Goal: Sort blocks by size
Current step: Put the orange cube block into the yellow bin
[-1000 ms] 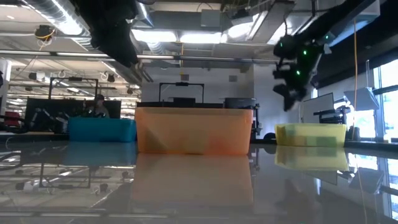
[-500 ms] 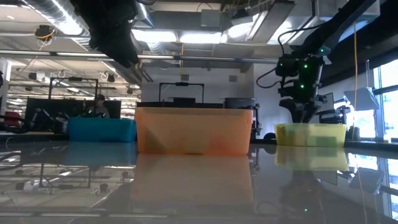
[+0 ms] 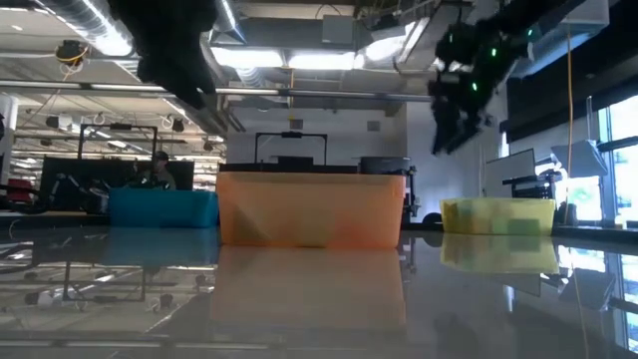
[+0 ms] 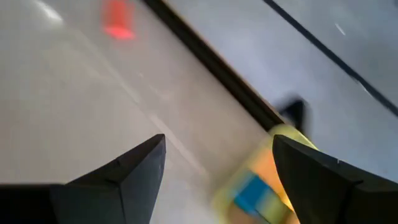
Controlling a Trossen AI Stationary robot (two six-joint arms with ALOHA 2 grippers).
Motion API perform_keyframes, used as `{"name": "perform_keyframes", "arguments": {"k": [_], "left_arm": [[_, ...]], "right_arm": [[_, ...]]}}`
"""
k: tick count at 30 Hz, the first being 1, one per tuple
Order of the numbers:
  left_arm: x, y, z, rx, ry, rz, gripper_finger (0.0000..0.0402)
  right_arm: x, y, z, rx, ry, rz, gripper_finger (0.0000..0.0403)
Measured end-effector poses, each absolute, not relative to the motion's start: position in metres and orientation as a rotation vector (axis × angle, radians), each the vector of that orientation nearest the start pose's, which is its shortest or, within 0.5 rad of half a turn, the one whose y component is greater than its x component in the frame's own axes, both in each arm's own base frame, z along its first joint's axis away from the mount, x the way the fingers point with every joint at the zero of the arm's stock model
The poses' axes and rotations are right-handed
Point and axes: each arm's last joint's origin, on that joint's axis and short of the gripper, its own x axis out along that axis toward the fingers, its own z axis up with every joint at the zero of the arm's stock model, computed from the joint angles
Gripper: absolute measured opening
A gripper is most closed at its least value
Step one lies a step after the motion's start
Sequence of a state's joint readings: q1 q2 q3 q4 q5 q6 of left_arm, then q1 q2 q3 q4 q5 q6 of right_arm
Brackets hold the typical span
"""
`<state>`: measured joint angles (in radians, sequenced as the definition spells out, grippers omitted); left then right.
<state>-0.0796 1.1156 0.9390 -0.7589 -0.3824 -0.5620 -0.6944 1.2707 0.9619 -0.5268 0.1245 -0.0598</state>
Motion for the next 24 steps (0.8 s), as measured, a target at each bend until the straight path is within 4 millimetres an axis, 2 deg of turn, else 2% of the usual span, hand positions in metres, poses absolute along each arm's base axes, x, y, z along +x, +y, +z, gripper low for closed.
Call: {"name": "perform_keyframes", "arguments": {"k": [6, 10, 15, 19, 24], "left_arm": [[0.209, -0.034, 0.267, -0.376, 0.948, 0.447, 0.0247], [0.206, -0.058, 0.252, -0.482, 1.104, 0.442, 0.0247], [0.193, -0.088, 0.231, -0.578, 1.397, 0.491, 0.0247], [0.186, -0.108, 0.219, -0.525, 1.565, 0.441, 0.0247], [0.178, -0.128, 0.210, -0.377, 1.668, 0.287, 0.0247]], "right_arm": [[0.235, -0.125, 0.279, 0.092, 0.687, -0.493, 0.0293], [0.255, -0.099, 0.272, 0.039, 0.608, -0.381, 0.0294], [0.273, -0.072, 0.265, -0.058, 0.549, -0.248, 0.0294], [0.285, -0.058, 0.264, -0.119, 0.499, -0.185, 0.0294], [0.297, -0.046, 0.255, -0.134, 0.493, -0.140, 0.0294]]}}
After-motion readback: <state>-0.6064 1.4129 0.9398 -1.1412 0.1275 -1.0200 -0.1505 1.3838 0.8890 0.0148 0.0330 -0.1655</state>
